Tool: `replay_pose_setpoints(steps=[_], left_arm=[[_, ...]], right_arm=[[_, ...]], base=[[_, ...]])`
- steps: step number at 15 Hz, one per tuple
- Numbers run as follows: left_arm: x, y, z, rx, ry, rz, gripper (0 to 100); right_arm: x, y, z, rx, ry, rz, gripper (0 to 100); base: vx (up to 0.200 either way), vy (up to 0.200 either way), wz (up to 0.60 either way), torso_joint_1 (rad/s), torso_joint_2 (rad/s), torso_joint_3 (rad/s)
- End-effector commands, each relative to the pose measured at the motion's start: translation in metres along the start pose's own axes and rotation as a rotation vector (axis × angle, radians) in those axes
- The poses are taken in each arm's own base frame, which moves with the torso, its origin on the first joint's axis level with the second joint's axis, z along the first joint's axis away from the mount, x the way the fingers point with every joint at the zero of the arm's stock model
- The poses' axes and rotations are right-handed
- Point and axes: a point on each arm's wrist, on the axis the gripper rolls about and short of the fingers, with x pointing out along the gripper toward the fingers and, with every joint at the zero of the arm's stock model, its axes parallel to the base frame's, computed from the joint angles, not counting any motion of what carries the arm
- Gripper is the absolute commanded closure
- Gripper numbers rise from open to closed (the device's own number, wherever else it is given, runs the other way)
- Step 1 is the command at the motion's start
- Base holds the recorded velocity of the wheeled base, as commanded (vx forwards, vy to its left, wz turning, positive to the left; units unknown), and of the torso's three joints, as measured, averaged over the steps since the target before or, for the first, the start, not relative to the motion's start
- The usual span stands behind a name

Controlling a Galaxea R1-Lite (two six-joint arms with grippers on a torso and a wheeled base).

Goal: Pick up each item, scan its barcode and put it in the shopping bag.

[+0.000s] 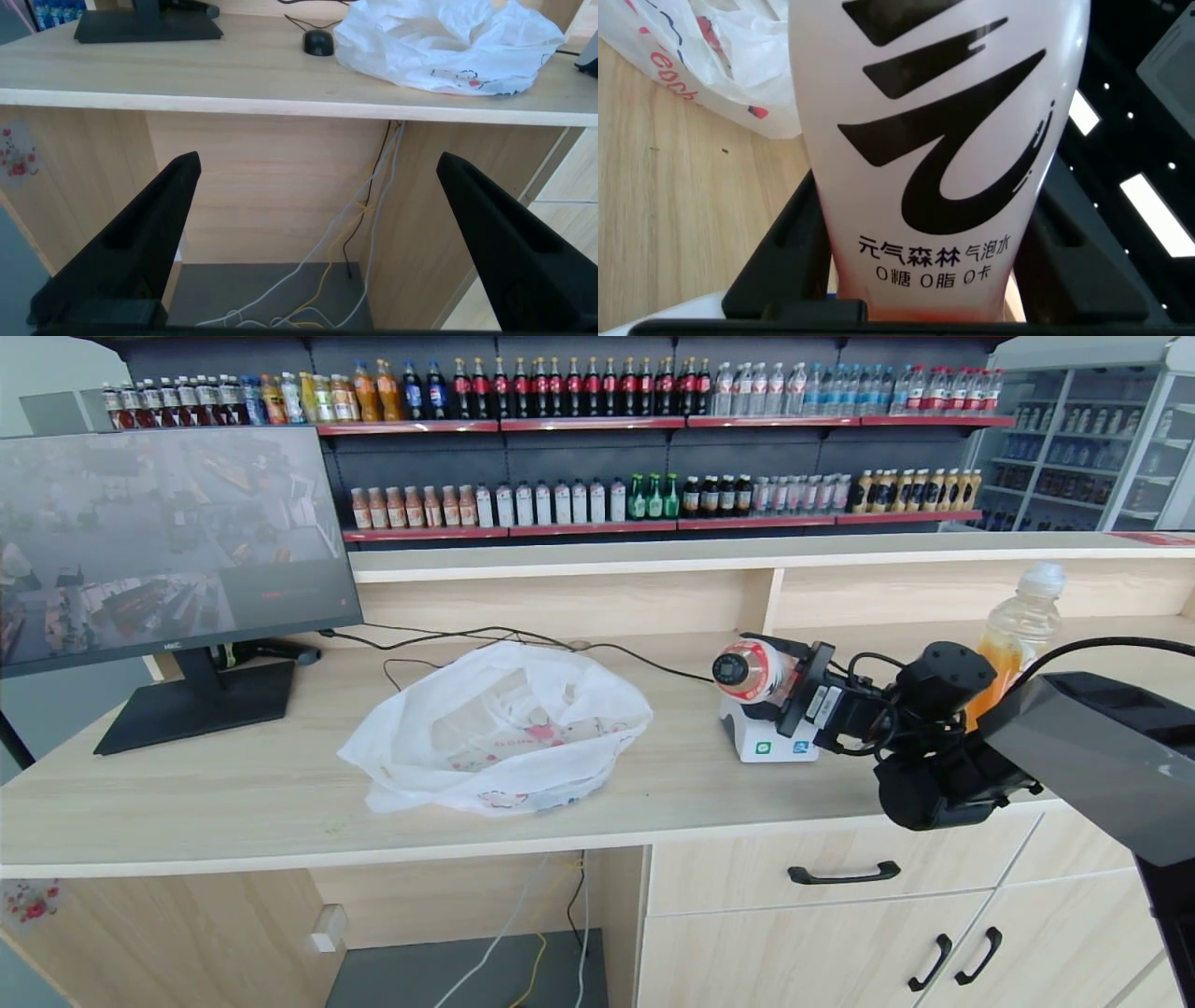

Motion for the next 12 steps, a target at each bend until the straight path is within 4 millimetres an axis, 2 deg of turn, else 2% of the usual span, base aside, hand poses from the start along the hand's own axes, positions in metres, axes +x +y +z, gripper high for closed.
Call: replay_pose_setpoints(steps=[1,12], left_arm=[[0.0000,0.0000,0.0000,0.000,0.000,0.000,0],[0.0000,0.0000,0.0000,0.000,0.000,0.000,0]], right_arm=[[-0.0020,-0.0025,-0.0003,-0.005,0.004,-0.004,100],[-0.0003,-0.0045,0.0026,-0.008,0.010,-0.015,100]], base=[[0.000,0.000,0.00,0.000,0.00,0.000],[0.000,0.000,0.00,0.000,0.00,0.000]])
